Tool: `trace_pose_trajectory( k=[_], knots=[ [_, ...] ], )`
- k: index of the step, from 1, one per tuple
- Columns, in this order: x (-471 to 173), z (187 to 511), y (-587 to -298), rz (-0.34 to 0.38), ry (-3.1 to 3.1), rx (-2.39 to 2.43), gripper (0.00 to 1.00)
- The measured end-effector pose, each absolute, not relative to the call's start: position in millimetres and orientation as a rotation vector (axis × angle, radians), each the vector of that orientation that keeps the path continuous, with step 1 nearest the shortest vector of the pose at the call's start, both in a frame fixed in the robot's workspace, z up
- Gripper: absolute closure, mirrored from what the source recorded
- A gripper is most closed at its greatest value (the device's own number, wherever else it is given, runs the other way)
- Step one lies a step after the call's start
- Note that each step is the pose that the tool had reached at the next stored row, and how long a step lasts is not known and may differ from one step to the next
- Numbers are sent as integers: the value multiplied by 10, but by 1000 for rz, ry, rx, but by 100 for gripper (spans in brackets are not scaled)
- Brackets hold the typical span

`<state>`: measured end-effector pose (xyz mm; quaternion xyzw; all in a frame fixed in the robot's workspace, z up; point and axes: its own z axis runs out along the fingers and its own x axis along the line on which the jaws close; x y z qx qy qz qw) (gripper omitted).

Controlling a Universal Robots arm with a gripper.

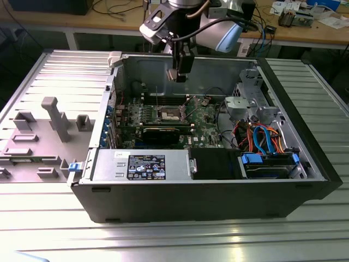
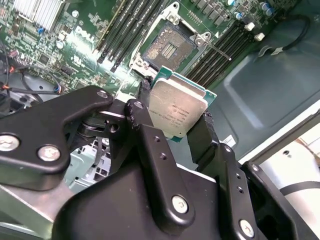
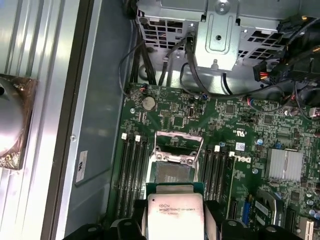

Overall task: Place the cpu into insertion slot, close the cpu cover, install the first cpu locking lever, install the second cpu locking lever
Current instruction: 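Place the cpu into insertion slot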

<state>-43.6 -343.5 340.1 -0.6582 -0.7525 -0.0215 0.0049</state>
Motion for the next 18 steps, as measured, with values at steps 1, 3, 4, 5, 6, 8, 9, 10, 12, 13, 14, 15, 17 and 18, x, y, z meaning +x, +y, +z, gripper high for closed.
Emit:
trace_pose_trajectory(
  k=[1, 3, 4, 5, 6, 8, 9, 10, 12, 13, 14, 15, 17, 18],
  knots=[
    [-436, 3397, -3435, -66, -2348, -2070, 45],
    [-436, 3389, -3435, -63, -2332, -2086, 45],
    [-437, 3384, -3436, -62, -2322, -2096, 45],
    [-437, 3383, -3436, -61, -2317, -2101, 45],
    [-436, 3382, -3436, -62, -2317, -2101, 45],
    [-436, 3382, -3436, -62, -2316, -2101, 45],
    [-436, 3381, -3436, -62, -2316, -2102, 45],
    [-436, 3382, -3436, -62, -2316, -2102, 45],
    [-436, 3381, -3436, -62, -2316, -2102, 45],
    [-436, 3381, -3436, -62, -2316, -2102, 45],
    [-436, 3382, -3436, -62, -2316, -2102, 45],
    [-436, 3382, -3436, -62, -2316, -2102, 45],
    [-436, 3382, -3436, -62, -2316, -2102, 45],
    [-437, 3380, -3436, -61, -2316, -2102, 45]
  ],
)
